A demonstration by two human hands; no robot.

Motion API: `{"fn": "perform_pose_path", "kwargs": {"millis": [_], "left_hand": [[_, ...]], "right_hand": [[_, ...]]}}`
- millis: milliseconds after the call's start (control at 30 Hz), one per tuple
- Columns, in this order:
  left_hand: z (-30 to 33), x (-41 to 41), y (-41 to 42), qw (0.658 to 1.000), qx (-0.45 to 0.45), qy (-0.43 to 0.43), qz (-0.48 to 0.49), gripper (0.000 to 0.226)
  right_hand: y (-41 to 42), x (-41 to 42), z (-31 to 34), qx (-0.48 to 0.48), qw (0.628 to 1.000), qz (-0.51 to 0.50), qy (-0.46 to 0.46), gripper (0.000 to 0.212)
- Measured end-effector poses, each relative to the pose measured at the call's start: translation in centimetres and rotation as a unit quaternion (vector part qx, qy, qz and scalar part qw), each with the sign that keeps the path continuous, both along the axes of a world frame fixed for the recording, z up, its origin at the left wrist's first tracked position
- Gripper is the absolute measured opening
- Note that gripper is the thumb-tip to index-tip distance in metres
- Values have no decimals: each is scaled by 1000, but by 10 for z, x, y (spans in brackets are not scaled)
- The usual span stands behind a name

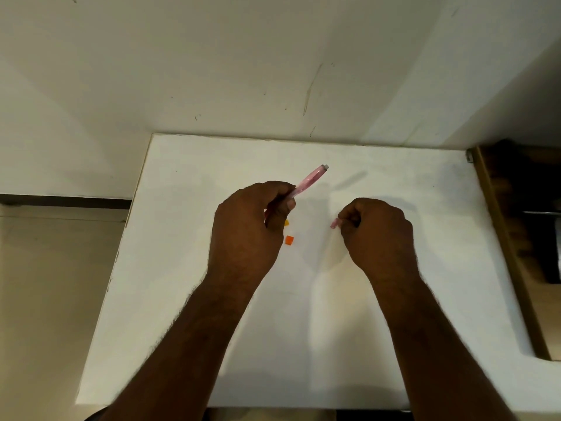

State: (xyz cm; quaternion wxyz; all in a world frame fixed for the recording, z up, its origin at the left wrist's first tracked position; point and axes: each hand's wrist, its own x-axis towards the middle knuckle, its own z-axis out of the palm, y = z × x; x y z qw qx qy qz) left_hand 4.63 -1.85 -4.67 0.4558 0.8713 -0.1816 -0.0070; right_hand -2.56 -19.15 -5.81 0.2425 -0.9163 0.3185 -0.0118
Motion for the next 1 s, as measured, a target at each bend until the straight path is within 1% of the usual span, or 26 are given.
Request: {"fn": "perform_pose_path", "kwargs": {"millis": [67, 133, 167, 200, 233, 267, 300, 333, 400, 500, 667, 800, 933, 1000], "left_hand": [[0, 0, 0, 1000, -2, 3, -1, 16], [0, 0, 0, 1000, -5, 10, -2, 14], [0, 1, 0, 1000, -5, 15, -4, 14], [0, 0, 1, 1000, -1, 17, -5, 15], [0, 0, 0, 1000, 3, 19, -6, 16], [0, 0, 0, 1000, 6, 19, -7, 17], [0, -1, 0, 1000, 6, 19, -7, 17], [0, -1, 0, 1000, 3, 20, -8, 18], [0, -2, -1, 1000, -1, 18, -10, 20], [1, -3, -1, 1000, 12, 7, -16, 22], [2, -2, -1, 1000, 15, 6, -17, 23], [3, -2, -1, 999, 28, -1, -24, 24], [4, -2, -1, 999, 25, 0, -21, 24], [4, -1, 0, 1000, 24, -4, -19, 22]], "right_hand": [[-1, 1, 1, 25, 999, 0, -28, 15], [-4, 3, 6, 84, 989, -22, -117, 9], [-5, 5, 11, 154, 970, -47, -182, 9], [-5, 7, 17, 251, 934, -71, -245, 10], [-4, 7, 22, 346, 888, -87, -291, 12], [-2, 8, 26, 422, 844, -92, -317, 13], [-1, 8, 29, 473, 814, -90, -326, 13], [1, 8, 31, 504, 794, -88, -327, 12], [5, 8, 32, 539, 773, -87, -323, 11], [9, 9, 33, 553, 764, -86, -321, 11], [9, 9, 32, 538, 776, -83, -319, 11], [9, 9, 31, 535, 778, -80, -318, 11], [8, 9, 29, 513, 795, -61, -317, 12], [7, 9, 29, 481, 815, -46, -320, 12]]}}
